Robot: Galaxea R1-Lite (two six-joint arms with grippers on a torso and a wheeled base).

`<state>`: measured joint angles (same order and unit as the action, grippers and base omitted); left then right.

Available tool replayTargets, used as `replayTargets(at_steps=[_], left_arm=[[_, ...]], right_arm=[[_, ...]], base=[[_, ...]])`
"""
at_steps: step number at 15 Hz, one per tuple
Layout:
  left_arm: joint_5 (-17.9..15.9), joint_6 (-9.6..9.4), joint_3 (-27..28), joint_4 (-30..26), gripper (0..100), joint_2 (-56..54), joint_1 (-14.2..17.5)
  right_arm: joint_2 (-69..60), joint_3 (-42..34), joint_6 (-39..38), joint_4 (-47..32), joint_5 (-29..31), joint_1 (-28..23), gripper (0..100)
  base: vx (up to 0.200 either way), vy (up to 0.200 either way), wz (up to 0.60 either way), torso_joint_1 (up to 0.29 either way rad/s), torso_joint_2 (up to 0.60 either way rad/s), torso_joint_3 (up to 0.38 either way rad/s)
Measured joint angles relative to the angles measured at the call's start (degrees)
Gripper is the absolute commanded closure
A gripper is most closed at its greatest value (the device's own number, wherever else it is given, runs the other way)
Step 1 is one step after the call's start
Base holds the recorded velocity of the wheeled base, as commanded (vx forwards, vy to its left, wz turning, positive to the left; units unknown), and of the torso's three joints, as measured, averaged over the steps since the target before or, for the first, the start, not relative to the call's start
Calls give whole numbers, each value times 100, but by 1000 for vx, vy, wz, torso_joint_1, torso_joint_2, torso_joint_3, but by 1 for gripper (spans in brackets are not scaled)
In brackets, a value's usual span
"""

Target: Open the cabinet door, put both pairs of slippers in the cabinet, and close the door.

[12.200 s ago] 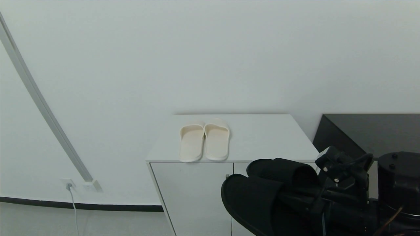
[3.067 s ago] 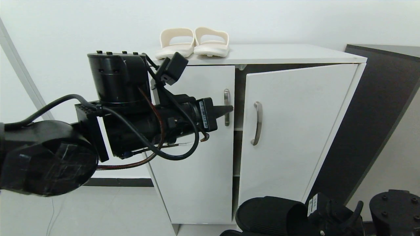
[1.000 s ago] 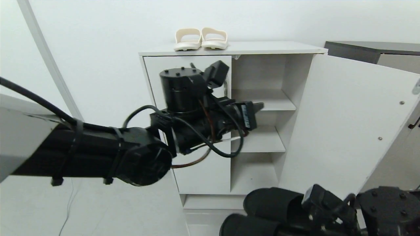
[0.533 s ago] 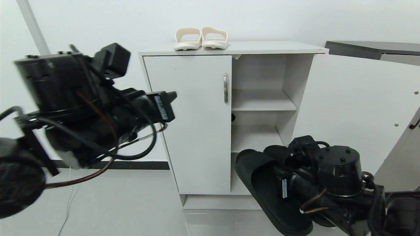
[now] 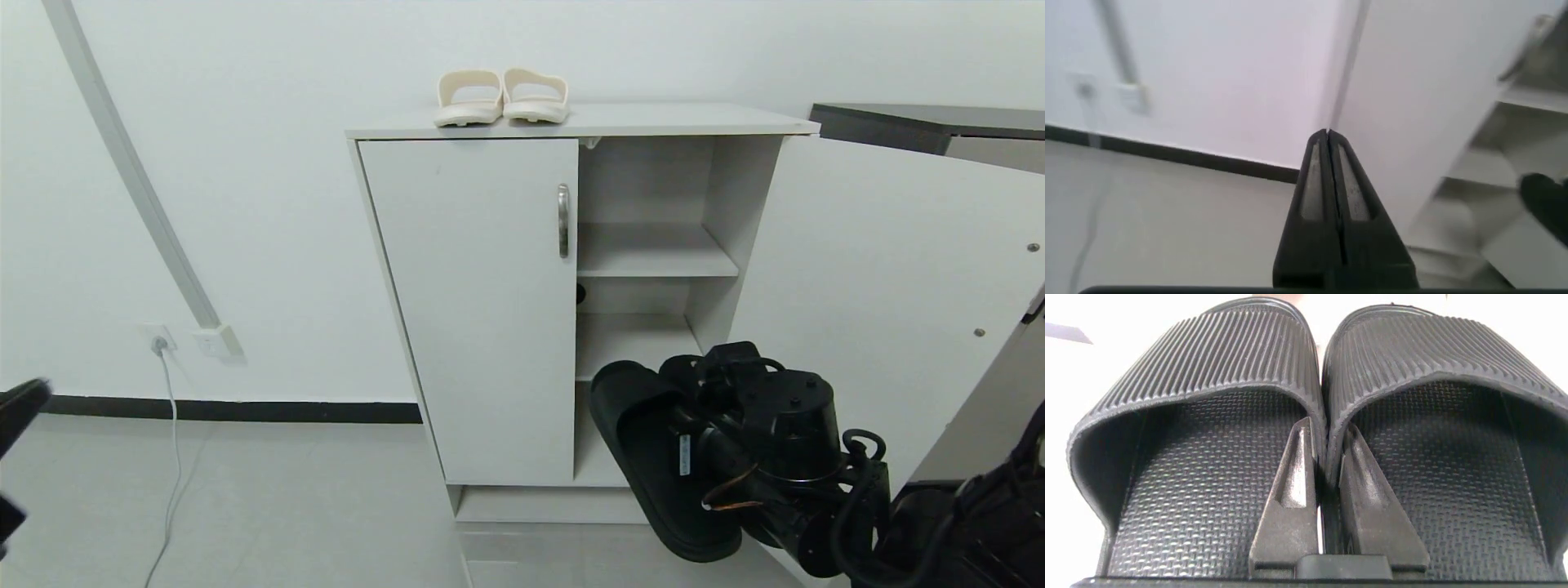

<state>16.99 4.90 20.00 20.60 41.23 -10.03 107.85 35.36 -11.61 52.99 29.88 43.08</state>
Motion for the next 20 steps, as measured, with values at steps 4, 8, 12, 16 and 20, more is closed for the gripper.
replayTargets(at_steps=[4, 8, 12, 16, 20], left_arm=[[0, -69, -1325, -473, 100, -1780, 858], [-386, -228, -1891, -1634, 100, -3233, 1129], [-1694, -624, -1987, -2085, 100, -3958, 1028], [-1877, -668, -1998, -2082, 100, -4107, 1017], [-1876, -673, -2000, -2085, 100, -4134, 1019]], right_arm=[[89, -17, -5, 0, 1, 27, 100], [108, -43, -2, 10, 4, 44, 100], [105, -119, 6, 18, 9, 55, 100], [111, -163, 37, 87, 9, 143, 100], [375, -30, 107, 319, 12, 190, 100]], base=[[0, 0, 0, 0, 0, 0], [0, 0, 0, 0, 0, 0], [0, 0, 0, 0, 0, 0], [0, 0, 0, 0, 0, 0], [0, 0, 0, 0, 0, 0]])
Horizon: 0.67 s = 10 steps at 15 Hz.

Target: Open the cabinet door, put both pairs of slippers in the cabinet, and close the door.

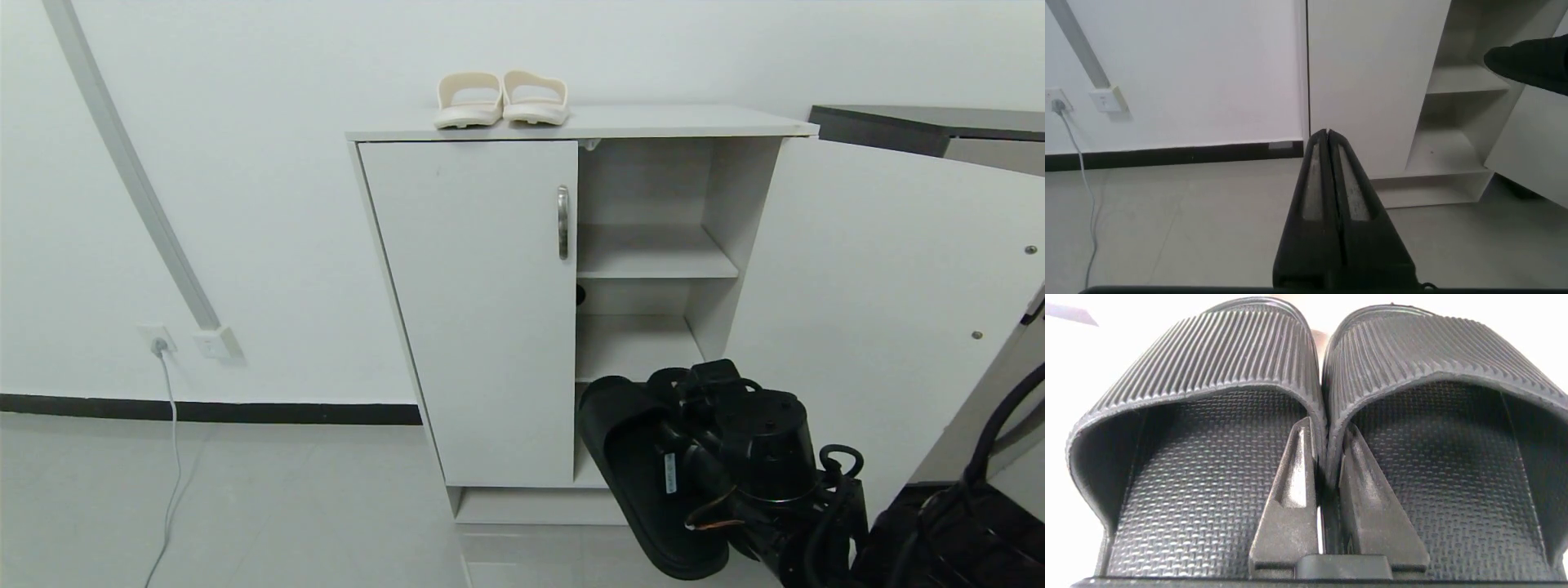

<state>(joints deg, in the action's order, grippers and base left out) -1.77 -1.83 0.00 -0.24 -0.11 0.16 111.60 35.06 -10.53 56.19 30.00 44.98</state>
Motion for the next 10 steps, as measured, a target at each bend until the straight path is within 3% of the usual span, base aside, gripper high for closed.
replayTargets(at_steps=[3, 8, 10], left_arm=[[0, 22, 0, 0, 100, -5, -2], [22, 39, 0, -2, 100, -5, 2], [44, 101, 0, -2, 100, -5, -2]], right_arm=[[317, 272, 206, 321, 104, 16, 100], [680, 896, -57, 323, 840, 52, 100], [837, 978, -79, 315, 895, 66, 100]], base=[[0, 0, 0, 0, 0, 0], [0, 0, 0, 0, 0, 0], [0, -200, 0, 2, 5, 9]])
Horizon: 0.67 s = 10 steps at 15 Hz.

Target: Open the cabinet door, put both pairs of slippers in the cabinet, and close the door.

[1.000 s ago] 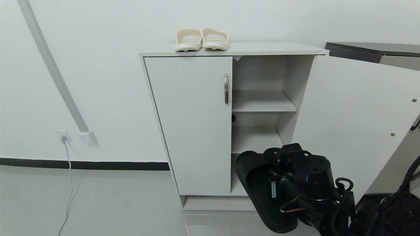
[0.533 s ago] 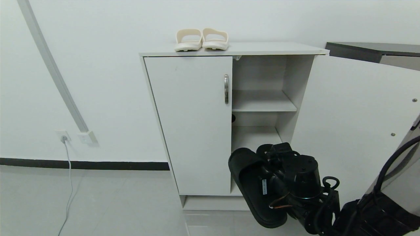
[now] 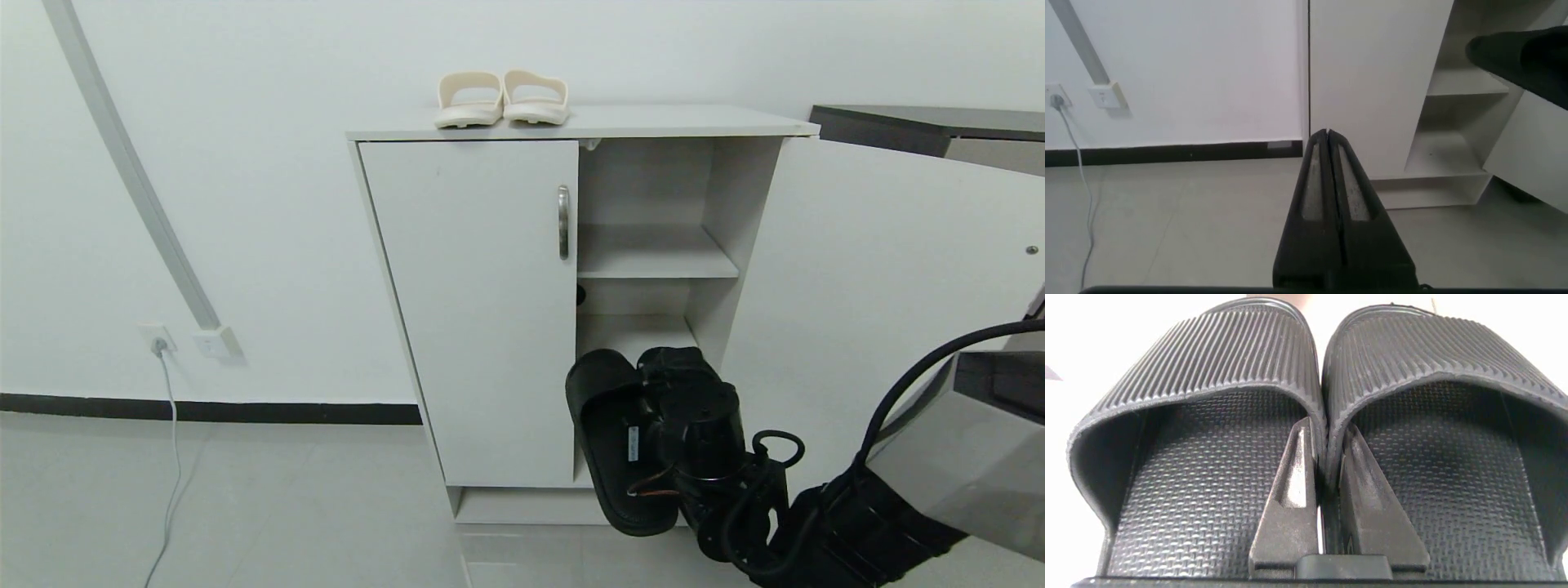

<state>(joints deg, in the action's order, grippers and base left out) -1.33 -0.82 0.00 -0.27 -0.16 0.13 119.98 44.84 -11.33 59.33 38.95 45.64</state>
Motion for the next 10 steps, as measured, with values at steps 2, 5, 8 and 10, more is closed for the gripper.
replayTargets(at_steps=[2, 5, 8, 10], left_arm=[[2, 6, 0, 0, 100, 0, 0], [0, 13, 0, 0, 100, 2, 9], [2, 13, 7, -2, 100, 5, -6], [0, 6, 7, 0, 100, 5, 9]], right_arm=[[113, 23, -2, 15, -2, 11, 100], [251, 15, -16, 28, 0, -17, 100], [306, 17, -24, 34, -11, -9, 100], [361, 17, -27, 44, 0, -55, 100]], base=[[0, -200, 0, 7, 5, 2], [0, -67, 0, 1, 1, 1], [0, 0, 0, 0, 0, 0], [0, 0, 0, 0, 0, 0]])
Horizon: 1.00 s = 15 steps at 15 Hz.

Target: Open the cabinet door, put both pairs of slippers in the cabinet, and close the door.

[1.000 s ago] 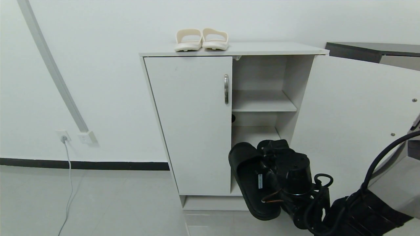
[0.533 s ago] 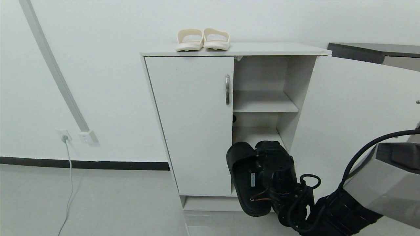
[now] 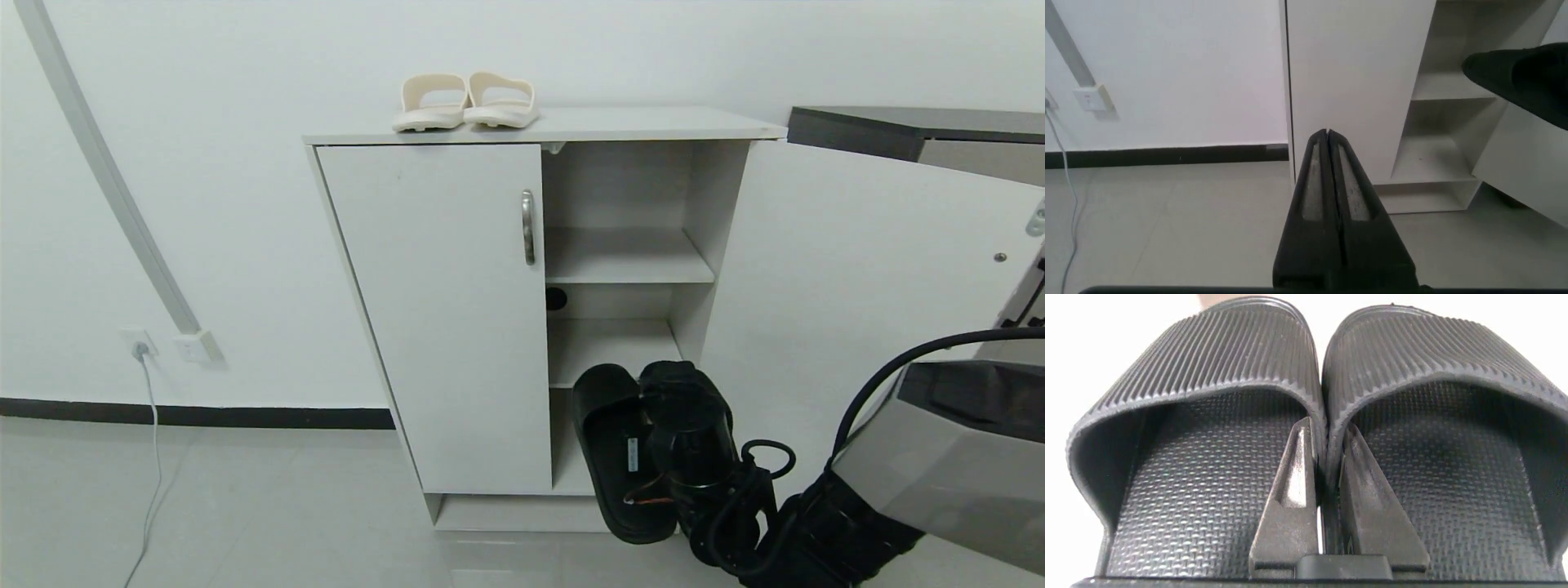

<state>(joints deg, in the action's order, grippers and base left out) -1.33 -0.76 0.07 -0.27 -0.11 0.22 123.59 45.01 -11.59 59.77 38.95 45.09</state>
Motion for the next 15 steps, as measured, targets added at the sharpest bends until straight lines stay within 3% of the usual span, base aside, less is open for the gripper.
replayTargets(at_steps=[15], left_arm=[[-1, -2, 2, 0, 100, 1, -9]], right_arm=[[610, 17, 16, 553, -9, -152, 100]], base=[[0, 0, 0, 1, 0, -24]])
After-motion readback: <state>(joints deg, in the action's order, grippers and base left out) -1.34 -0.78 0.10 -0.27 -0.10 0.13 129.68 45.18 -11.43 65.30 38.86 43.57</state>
